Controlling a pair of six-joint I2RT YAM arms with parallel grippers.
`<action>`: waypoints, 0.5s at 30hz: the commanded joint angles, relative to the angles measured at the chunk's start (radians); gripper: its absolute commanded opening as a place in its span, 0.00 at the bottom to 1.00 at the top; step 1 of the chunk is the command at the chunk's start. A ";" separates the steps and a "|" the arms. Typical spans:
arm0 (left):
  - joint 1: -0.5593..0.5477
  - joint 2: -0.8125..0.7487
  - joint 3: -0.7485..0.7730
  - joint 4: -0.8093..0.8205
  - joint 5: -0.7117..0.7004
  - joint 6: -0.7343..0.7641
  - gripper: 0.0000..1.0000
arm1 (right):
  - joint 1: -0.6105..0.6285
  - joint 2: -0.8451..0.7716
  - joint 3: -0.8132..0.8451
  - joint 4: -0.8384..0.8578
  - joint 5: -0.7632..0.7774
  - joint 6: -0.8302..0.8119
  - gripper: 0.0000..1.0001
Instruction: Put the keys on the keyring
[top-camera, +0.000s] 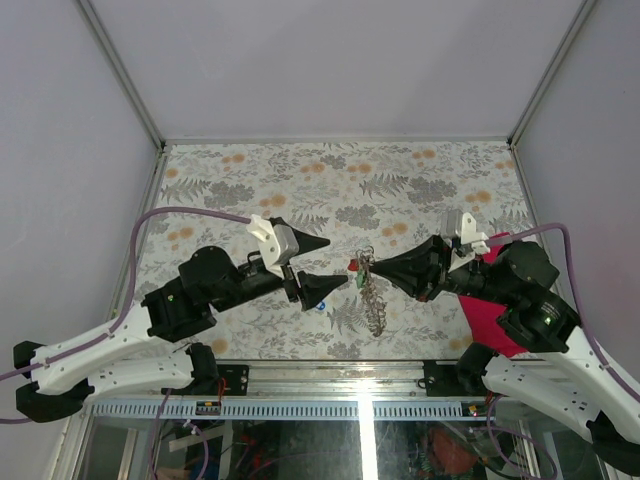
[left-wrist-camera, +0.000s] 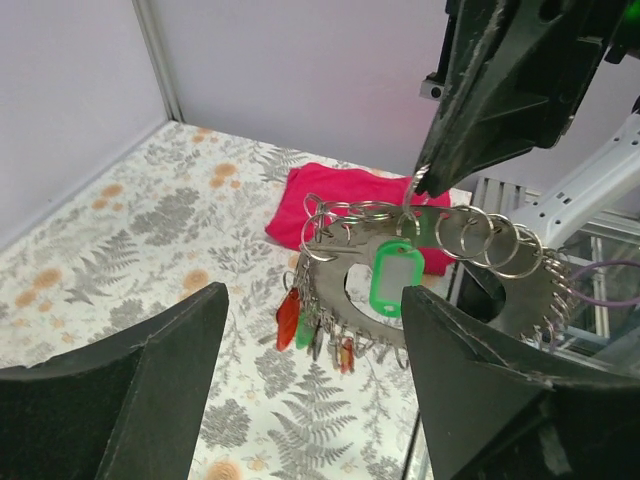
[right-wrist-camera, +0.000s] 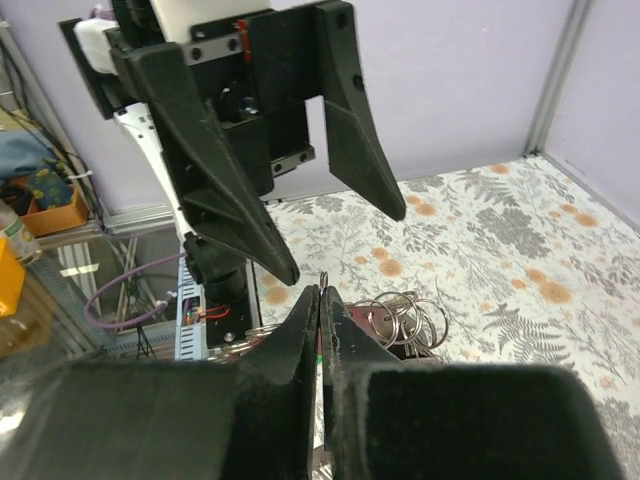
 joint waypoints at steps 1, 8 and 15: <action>-0.005 -0.020 -0.032 0.136 -0.019 0.131 0.72 | 0.001 -0.013 0.037 0.048 0.112 0.024 0.00; -0.101 -0.034 -0.048 0.180 -0.156 0.305 0.66 | 0.002 0.009 0.074 -0.011 0.179 0.037 0.00; -0.324 -0.063 -0.121 0.270 -0.362 0.488 0.67 | 0.002 0.037 0.099 -0.014 0.134 0.040 0.00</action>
